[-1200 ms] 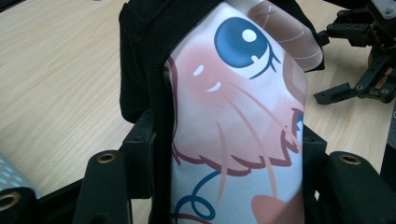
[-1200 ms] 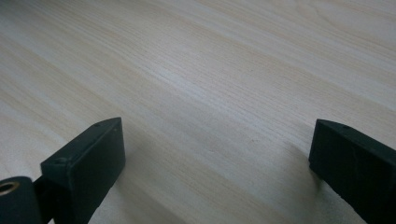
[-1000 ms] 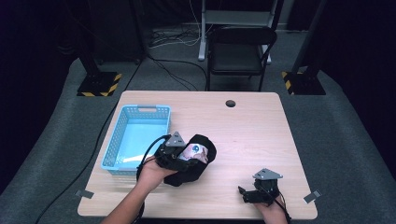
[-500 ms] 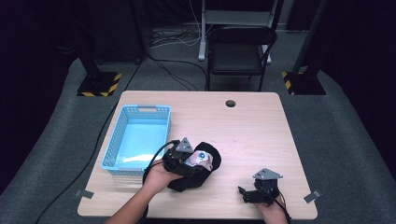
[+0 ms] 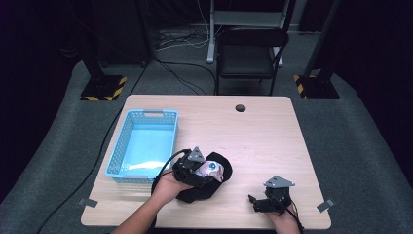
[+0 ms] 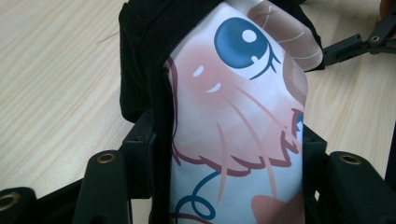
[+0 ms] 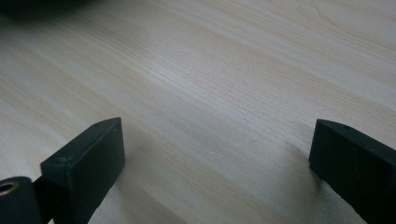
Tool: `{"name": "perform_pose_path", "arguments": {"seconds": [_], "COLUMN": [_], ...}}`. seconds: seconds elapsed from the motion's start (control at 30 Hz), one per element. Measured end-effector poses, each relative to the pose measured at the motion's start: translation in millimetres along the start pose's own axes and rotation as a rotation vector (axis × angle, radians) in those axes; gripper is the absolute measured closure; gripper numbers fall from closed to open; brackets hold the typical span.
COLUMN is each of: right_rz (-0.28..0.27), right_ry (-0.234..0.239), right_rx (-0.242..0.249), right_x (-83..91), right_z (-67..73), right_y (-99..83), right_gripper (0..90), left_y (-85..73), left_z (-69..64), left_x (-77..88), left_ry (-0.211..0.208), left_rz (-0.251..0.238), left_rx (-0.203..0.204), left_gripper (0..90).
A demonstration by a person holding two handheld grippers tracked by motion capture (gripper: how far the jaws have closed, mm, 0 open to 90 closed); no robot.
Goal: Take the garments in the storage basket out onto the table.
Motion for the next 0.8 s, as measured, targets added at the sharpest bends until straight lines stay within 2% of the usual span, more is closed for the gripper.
{"name": "perform_pose_path", "arguments": {"seconds": [0.5, 0.8], "right_rz": [0.0, 0.0], "right_ry": [0.001, 0.0], "right_rx": [0.002, 0.004], "right_x": [-0.1, -0.2], "right_z": [0.1, 0.2], "right_y": [0.0, 0.0], "right_gripper": [2.8, 2.7], "left_y": [-8.1, -10.3], "left_z": [-1.4, -2.8], "left_x": [-14.5, -19.3], "left_ry": [-0.004, -0.007], "left_rz": [0.035, 0.04], "left_rx": [0.002, 0.008], "left_gripper": [41.4, 40.7]}}
Point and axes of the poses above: each handheld gripper's, and its own axes: x roughly backward along the jaws, y roughly out of its top, z roughly to its left, the point moved 7 cm from there along -x, roughly forward along the jaws, and after that the axes turned 4 degrees about -z, right-handed, at the moved point
